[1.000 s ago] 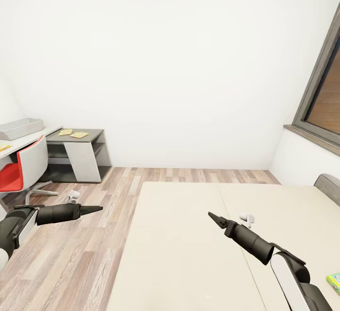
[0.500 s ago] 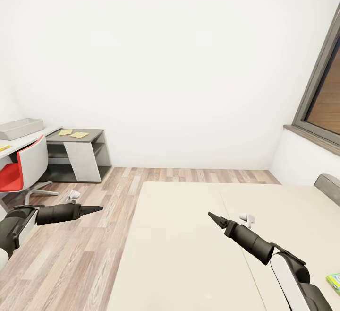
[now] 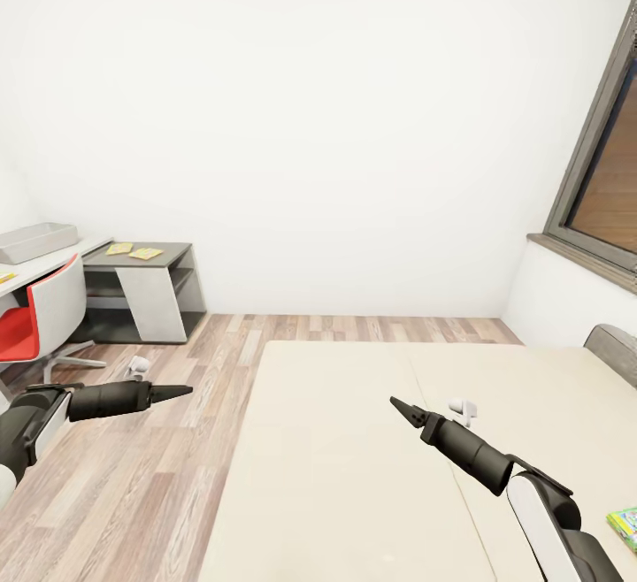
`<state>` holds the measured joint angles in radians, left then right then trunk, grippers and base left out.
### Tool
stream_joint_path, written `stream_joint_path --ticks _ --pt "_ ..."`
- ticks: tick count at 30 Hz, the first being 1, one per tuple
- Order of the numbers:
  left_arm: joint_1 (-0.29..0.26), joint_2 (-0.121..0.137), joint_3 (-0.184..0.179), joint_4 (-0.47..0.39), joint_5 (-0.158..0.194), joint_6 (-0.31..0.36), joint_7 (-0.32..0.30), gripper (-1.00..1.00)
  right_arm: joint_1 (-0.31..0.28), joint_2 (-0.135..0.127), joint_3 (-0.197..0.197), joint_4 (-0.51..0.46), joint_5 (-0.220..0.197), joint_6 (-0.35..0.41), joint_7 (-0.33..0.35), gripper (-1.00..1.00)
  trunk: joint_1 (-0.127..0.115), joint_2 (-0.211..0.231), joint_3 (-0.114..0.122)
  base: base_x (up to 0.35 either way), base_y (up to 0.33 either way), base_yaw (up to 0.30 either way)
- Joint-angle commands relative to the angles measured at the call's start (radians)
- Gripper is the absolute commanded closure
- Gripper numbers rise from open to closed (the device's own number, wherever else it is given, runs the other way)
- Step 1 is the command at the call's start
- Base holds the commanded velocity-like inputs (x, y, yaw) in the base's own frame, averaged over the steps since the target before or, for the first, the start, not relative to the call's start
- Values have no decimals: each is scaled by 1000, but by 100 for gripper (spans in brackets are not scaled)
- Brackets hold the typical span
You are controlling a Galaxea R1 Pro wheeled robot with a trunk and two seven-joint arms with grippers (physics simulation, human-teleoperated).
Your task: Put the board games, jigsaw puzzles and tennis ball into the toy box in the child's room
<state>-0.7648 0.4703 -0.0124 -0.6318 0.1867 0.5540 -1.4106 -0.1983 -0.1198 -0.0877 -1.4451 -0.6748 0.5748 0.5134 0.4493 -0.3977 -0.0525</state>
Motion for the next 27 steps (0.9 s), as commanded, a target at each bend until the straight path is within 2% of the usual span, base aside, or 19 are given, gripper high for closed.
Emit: stream_joint_path --ticks 1,21,27 --pt "-1 1 -1 0 3 11 -2 -100 -1 0 -1 0 -6 8 1 -100 1 -2 -2 0 0 -129" --pt "-1 1 -1 0 3 11 -2 -100 -1 1 -1 -1 -6 8 0 -100 1 -2 1 0 -1 -24" --pt "-1 1 -1 0 3 11 -2 -100 -1 1 -1 -1 -6 8 0 -100 1 -2 1 0 -98 0"
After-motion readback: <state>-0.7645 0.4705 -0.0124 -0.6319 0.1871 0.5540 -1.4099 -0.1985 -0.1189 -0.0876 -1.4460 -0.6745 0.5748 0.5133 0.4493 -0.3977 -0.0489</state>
